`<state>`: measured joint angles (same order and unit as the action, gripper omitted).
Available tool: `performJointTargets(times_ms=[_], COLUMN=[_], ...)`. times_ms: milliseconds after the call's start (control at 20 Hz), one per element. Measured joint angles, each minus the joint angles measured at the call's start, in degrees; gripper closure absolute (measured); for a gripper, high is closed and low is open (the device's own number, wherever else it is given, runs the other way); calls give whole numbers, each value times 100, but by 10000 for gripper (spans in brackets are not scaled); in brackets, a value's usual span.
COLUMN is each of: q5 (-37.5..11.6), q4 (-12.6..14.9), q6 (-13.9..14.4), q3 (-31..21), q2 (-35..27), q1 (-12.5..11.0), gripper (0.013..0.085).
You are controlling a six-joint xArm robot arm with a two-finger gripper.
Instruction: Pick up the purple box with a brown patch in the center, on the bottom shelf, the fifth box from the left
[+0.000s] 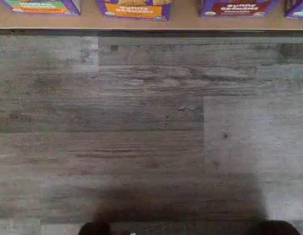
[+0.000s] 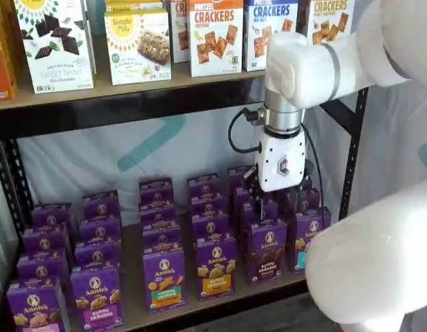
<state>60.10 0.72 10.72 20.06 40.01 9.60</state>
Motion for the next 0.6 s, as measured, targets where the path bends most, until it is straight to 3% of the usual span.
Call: performJointTargets(times_ms=[250,600], q5=[-790,-1990], q4=[27,332], q6=[-37,72], q3=[10,179], q2=[-726,-1953], q1=[-58,-191], gripper=[130,130])
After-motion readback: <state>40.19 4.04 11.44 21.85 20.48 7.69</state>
